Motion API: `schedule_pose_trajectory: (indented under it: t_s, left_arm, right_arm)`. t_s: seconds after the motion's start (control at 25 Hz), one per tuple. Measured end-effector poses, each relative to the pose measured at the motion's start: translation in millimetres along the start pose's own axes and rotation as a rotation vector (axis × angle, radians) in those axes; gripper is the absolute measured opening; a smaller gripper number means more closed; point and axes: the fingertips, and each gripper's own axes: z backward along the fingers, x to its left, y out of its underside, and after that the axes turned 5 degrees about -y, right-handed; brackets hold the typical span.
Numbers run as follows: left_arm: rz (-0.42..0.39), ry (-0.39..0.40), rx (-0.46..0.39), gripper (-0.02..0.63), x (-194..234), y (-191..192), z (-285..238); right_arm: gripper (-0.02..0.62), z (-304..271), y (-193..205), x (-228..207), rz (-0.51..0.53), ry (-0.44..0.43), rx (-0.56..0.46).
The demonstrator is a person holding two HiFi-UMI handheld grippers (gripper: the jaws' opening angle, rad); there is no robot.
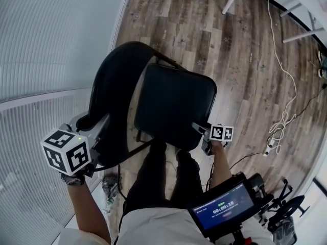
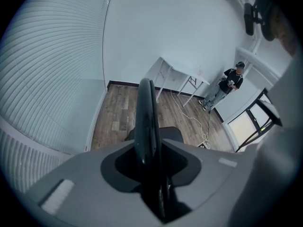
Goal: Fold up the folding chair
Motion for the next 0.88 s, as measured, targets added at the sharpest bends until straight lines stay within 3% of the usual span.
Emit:
schedule_pose_trajectory:
  t_s: [0.88]
  left_arm:
    - [0.017, 0.085, 0.038, 0.057, -3, -4, 4]
  right_arm:
    - [0.337, -5, -4, 48, 0.004, 0.107, -0.010]
